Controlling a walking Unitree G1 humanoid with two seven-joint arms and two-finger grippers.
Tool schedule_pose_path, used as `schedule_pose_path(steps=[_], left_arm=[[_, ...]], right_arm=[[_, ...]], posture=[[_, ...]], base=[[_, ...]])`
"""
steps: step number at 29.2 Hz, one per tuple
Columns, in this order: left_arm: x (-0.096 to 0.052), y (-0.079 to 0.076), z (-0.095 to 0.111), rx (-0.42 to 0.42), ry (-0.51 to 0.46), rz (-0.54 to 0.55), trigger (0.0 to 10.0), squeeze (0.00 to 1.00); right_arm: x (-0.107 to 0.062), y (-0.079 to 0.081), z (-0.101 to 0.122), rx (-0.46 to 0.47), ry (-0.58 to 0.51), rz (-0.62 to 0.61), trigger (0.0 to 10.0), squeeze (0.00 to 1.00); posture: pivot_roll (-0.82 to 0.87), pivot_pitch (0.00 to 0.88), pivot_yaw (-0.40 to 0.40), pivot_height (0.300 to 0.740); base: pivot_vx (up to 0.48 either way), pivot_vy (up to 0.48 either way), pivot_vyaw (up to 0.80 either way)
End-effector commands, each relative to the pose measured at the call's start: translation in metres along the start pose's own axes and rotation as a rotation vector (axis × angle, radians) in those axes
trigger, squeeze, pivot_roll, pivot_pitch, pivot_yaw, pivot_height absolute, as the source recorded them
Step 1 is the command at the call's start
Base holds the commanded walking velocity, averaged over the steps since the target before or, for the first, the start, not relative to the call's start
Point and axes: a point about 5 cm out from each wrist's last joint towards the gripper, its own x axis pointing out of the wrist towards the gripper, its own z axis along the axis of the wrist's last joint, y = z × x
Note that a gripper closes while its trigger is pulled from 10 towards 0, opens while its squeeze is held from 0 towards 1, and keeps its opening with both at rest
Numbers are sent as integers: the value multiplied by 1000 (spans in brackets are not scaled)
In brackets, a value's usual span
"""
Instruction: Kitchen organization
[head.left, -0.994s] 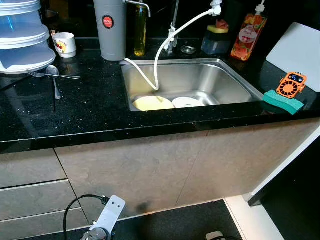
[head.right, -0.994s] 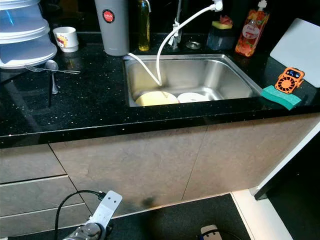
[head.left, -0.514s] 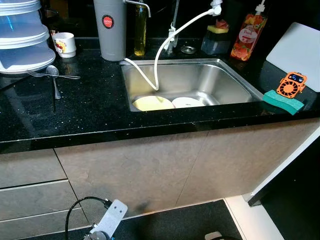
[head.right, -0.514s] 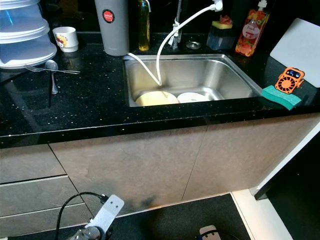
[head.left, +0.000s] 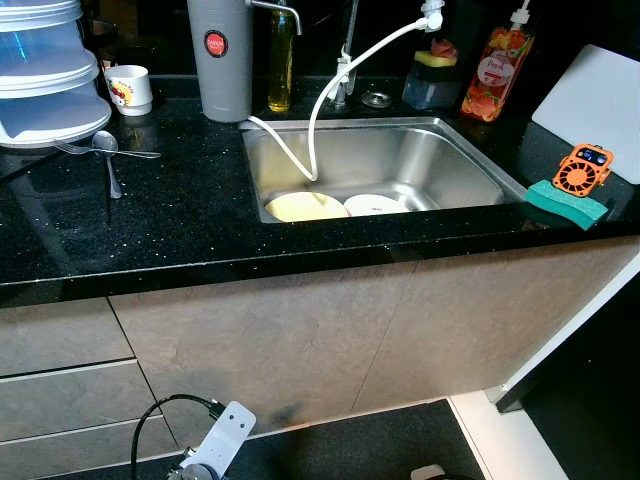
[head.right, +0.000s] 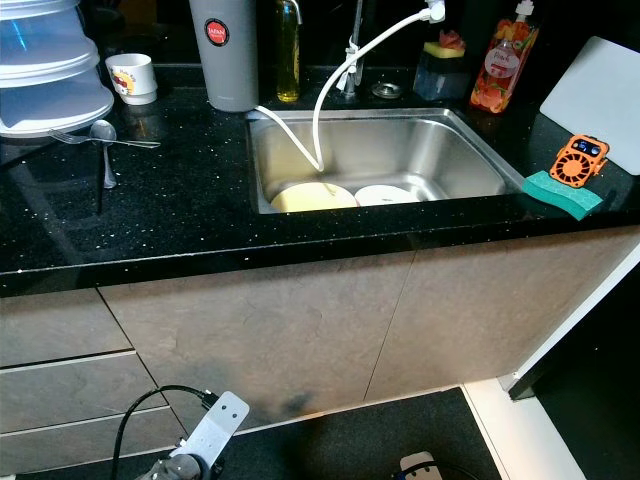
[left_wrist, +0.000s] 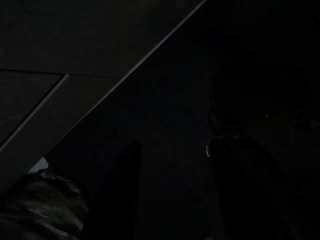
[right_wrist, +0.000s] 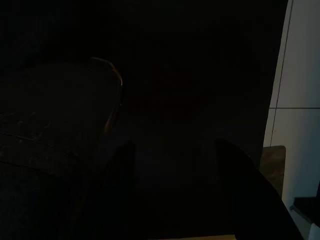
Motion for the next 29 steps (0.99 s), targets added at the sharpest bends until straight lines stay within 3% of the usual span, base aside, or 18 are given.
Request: schedule_pose_path(steps=[1,29], left_arm=[[0,3,-3,-9,10,1,10000,0],[0,4,-2,13,11,4,10000,0]], right_arm=[[-1,-2,-3,15,11,-9,10000,0],[1,0,2,17,0,-1,10000,0]], posture=[[-19,8,-49,740],[-11,10,-45,740]], base=[[0,0,0],[0,0,0]])
